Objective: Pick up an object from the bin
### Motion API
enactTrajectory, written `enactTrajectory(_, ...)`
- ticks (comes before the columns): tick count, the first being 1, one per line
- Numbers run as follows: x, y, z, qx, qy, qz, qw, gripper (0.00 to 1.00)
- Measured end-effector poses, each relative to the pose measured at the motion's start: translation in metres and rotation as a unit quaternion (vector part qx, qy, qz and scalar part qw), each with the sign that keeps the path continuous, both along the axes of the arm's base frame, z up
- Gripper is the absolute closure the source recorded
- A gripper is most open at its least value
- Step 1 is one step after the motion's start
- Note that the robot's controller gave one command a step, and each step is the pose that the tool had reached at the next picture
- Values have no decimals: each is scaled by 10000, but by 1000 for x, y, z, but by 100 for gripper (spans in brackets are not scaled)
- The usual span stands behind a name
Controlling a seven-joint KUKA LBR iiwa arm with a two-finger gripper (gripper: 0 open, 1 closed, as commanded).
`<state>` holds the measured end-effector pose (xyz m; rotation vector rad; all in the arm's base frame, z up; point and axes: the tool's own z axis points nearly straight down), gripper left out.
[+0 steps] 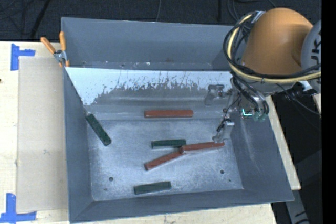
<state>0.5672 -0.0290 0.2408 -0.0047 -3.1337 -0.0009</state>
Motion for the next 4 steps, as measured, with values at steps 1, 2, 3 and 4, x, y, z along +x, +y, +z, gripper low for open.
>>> enactTrajectory(1,27,-2,-125,10,-13,1384,9904,0)
enactTrajectory(2,-11,83,-174,29,-12,2031,9791,0)
enactTrajectory(3,-9,79,-172,9,-32,2007,9797,100)
enactTrajectory(4,-35,57,-36,0,-72,1739,9847,100)
